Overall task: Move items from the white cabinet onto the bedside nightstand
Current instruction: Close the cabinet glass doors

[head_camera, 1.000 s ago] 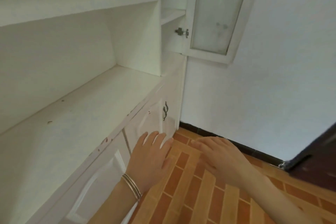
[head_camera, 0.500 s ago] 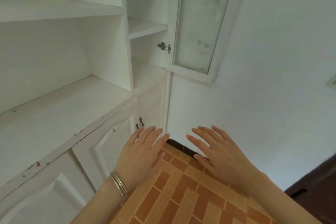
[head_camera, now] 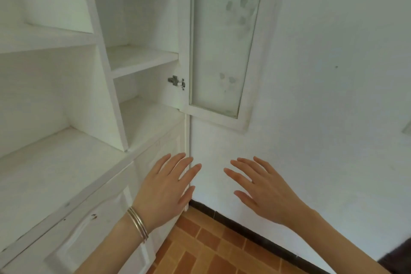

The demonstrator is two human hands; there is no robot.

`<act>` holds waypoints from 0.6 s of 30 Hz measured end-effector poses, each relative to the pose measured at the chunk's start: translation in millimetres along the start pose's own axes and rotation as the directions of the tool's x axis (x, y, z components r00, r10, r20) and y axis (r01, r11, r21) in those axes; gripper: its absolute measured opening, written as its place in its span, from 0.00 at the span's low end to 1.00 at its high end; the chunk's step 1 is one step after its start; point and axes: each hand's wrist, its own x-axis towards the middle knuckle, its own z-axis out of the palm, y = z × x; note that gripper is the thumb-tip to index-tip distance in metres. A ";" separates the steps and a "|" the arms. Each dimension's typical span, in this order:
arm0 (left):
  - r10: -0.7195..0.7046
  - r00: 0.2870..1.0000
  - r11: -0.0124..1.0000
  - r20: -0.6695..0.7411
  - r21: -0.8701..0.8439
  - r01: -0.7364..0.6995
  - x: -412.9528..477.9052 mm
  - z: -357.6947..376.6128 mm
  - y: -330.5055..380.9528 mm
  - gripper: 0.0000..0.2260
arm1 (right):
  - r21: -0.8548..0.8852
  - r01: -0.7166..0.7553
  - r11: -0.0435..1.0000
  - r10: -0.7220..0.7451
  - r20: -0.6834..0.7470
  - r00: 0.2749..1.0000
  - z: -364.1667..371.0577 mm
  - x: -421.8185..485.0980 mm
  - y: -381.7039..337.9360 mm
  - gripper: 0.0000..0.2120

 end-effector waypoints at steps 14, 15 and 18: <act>0.072 0.996 0.997 -0.056 0.041 -0.070 159.0 60.6 -49.0 0.22 | -0.072 0.058 0.996 -0.073 -0.218 0.973 29.6 103.1 162.9 0.21; 0.063 0.997 0.997 -0.054 0.051 -0.060 165.9 64.6 -50.9 0.21 | -0.073 0.078 0.994 -0.093 -0.232 0.968 34.0 111.2 175.1 0.20; 0.030 0.999 0.996 -0.034 0.081 -0.028 183.8 77.5 -51.9 0.21 | -0.067 0.131 0.989 -0.144 -0.251 0.957 53.2 131.2 212.8 0.19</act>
